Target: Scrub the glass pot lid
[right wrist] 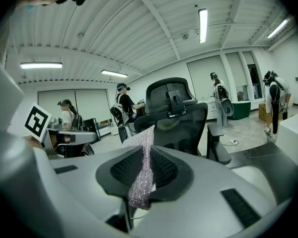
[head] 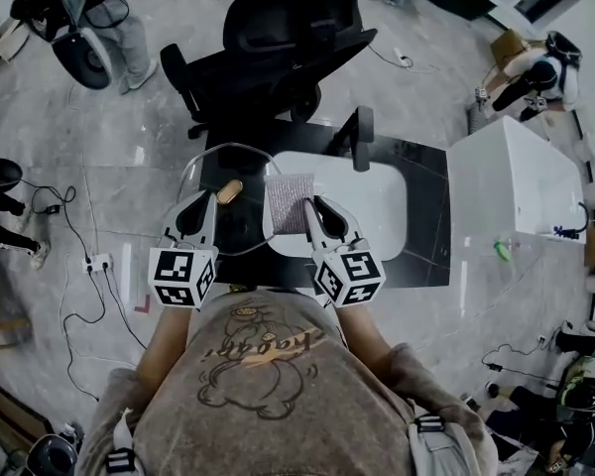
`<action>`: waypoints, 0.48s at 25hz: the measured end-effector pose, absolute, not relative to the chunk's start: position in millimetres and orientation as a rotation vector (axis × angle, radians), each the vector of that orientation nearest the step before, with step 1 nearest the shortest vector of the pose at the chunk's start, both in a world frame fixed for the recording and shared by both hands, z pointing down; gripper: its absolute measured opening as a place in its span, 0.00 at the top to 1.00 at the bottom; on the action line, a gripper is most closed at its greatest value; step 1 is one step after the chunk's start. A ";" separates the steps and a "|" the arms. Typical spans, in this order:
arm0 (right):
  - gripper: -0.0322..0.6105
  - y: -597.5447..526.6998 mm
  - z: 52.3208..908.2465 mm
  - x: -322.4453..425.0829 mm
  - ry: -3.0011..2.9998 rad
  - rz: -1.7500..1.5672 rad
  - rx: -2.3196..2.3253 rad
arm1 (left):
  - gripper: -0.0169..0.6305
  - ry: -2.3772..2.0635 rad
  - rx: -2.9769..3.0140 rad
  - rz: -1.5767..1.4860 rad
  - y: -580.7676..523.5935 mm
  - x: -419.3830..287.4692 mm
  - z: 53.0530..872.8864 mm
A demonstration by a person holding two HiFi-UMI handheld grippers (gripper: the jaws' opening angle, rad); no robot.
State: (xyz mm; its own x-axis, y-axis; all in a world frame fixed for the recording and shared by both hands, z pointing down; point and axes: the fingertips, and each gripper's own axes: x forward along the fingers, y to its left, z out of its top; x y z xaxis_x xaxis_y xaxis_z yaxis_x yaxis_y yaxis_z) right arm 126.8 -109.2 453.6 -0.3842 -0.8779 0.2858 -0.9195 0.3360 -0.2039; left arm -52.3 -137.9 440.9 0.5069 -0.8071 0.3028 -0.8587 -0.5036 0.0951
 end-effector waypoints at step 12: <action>0.85 -96.7 455.2 126.8 -2.458 0.494 1.658 | 0.95 -1.384 2.514 0.349 -128.0 -51.2 445.4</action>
State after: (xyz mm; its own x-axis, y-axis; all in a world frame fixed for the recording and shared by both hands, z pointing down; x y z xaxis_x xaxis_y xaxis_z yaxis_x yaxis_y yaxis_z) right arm 126.8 -96.7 455.2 -0.3849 -0.8759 0.2909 -0.9203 0.3403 -0.1930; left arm -51.2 -128.0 445.4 0.5202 -0.7895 0.3257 -0.8495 -0.5176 0.1023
